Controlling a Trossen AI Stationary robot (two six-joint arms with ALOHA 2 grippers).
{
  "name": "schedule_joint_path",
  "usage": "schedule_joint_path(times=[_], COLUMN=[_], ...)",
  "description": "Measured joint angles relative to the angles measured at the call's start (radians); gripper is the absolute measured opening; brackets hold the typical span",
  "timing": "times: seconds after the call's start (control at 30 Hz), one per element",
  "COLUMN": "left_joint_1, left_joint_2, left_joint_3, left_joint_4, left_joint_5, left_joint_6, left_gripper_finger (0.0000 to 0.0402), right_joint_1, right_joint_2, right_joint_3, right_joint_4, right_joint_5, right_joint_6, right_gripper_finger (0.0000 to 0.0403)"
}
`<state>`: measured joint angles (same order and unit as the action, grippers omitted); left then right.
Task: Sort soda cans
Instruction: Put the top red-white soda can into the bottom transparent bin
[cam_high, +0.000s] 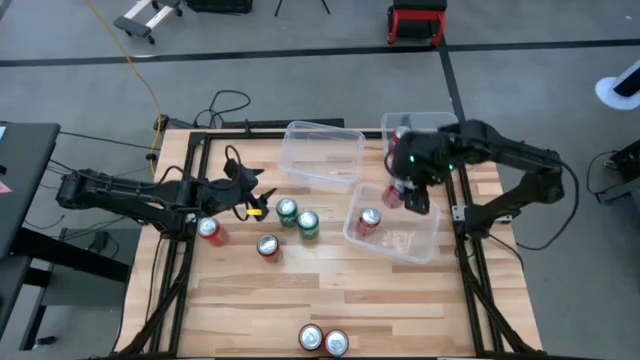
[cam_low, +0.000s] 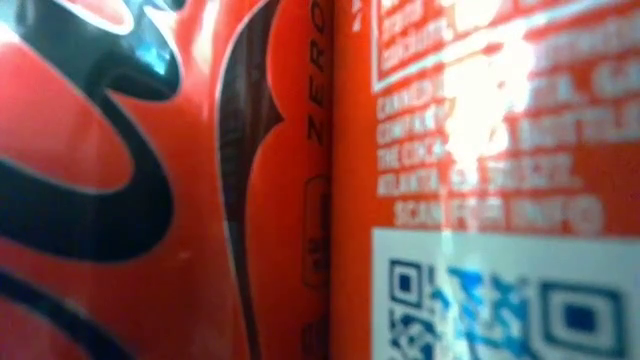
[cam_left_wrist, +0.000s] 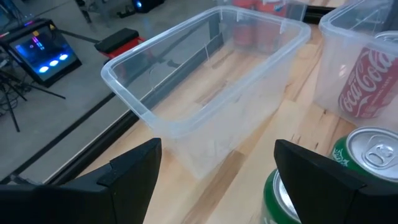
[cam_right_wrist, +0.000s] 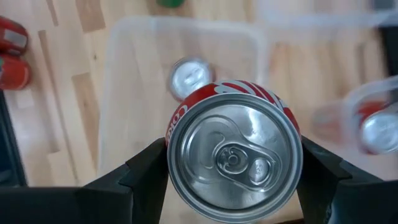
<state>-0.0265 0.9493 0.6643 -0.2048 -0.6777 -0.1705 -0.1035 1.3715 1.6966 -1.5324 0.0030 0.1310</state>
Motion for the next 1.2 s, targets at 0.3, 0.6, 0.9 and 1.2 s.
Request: schedule_joint_path(times=[0.3,0.6,0.9,1.2], left_joint_1=[0.028,0.028,0.026,0.026], left_joint_2=[0.0,0.0,0.0,0.0], left_joint_3=[0.0,0.0,0.0,0.0], left_joint_4=[0.031,0.011,-0.035,-0.03], left_joint_5=[0.0,0.003,0.028,0.028], left_joint_6=[0.015,-0.033,-0.087,-0.089], left_gripper_finger=[0.0306,0.0306,0.0306,0.0306], right_joint_1=[0.201,0.233,0.16,0.125], right_joint_2=[-0.111,-0.116,-0.116,-0.114], right_joint_3=[-0.286,-0.51,-0.656,-0.72], right_joint_4=[0.133,0.348,0.441,0.564], right_joint_5=[0.022,0.054,0.051,0.0], right_joint_6=[0.244,0.225,0.202,0.159], right_gripper_finger=[0.027,0.027,0.027,0.027])
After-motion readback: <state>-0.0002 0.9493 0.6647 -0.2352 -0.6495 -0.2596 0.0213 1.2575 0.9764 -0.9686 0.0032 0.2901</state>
